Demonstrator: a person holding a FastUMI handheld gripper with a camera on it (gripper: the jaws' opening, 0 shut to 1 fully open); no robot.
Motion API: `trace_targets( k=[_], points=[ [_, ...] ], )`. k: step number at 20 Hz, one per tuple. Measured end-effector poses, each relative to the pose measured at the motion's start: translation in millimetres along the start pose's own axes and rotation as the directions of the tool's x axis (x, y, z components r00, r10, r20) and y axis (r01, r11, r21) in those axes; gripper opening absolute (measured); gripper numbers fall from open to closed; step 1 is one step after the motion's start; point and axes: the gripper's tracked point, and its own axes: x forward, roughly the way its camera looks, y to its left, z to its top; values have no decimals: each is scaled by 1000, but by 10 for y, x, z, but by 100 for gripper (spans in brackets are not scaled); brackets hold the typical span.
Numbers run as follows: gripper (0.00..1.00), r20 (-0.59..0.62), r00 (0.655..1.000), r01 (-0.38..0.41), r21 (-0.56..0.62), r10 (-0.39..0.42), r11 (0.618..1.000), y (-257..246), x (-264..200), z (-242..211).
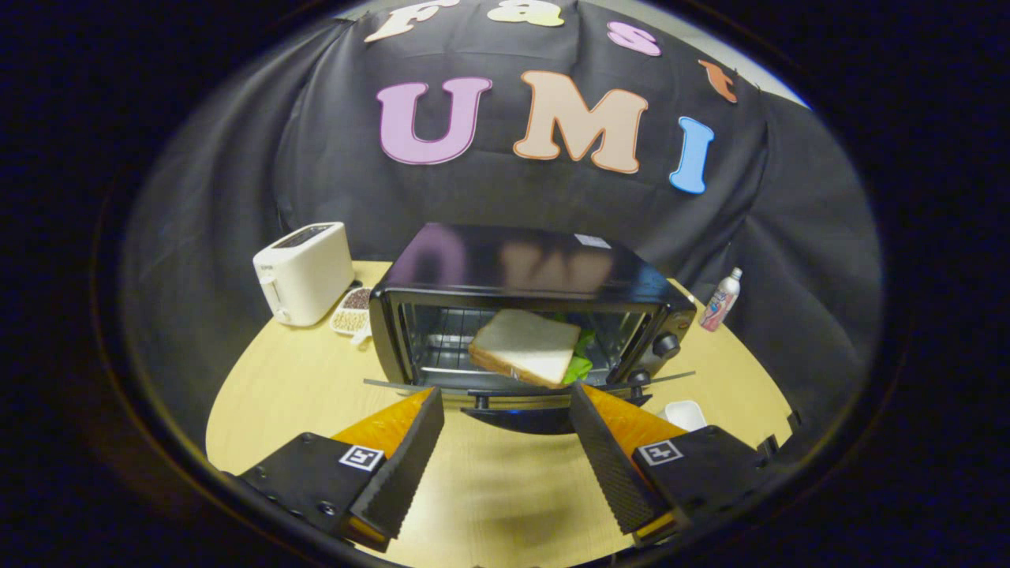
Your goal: Open the toaster oven, put the food inside, and close the toaster oven door.
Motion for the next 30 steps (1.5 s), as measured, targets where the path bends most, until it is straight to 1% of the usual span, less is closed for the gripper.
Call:
trace_targets(
  k=[4, 11, 16, 18, 20, 21, 23, 25, 27, 30],
  points=[
    [100, 48, 999, 2, 30, -3, 1000, 10, 148, 203],
    [100, 90, 996, 9, 35, -12, 999, 40, 371, 416],
    [100, 132, 991, -27, 74, 17, 997, 56, 562, 606],
    [100, 124, 992, -45, 90, 34, 995, 78, 603, 628],
    [100, 123, 991, -68, 135, 52, 989, 99, 597, 670],
    [100, 123, 989, -101, 167, 80, 981, 162, 576, 712],
    [100, 155, 983, -132, 213, 100, 968, 168, 462, 937],
    [99, 179, 979, -132, 216, 94, 967, 63, 342, 1208],
    [99, 193, 977, -130, 191, 92, 973, -94, 242, 1474],
    [99, 235, 970, -98, 132, 65, 986, -401, 108, 1855]
  ],
)
